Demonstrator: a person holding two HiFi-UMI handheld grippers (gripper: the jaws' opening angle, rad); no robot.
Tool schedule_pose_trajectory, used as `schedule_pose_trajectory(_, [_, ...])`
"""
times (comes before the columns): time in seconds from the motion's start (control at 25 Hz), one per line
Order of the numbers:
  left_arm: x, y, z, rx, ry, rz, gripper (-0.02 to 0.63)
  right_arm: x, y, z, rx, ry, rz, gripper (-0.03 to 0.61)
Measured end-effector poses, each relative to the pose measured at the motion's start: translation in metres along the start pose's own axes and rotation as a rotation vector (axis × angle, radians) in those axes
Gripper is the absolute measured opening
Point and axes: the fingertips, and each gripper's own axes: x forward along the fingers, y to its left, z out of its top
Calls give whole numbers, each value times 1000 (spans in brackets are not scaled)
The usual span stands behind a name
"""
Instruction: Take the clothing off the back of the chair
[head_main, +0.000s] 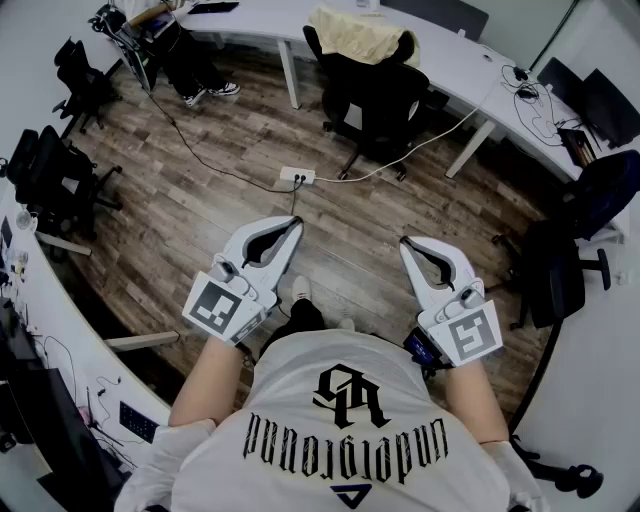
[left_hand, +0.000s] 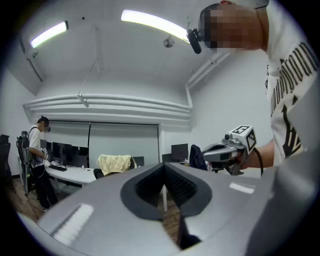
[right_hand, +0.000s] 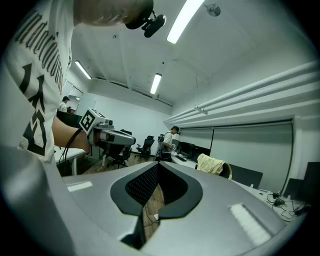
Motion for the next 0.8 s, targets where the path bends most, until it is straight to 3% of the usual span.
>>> schedule_pose_trajectory(0.44, [10, 20, -10, -7, 11, -16, 49, 20, -6, -6, -6, 11, -7, 6])
schedule_pose_trajectory(0.8, [25, 77, -24, -9, 14, -53, 49, 81, -22, -5, -45, 21, -26, 6])
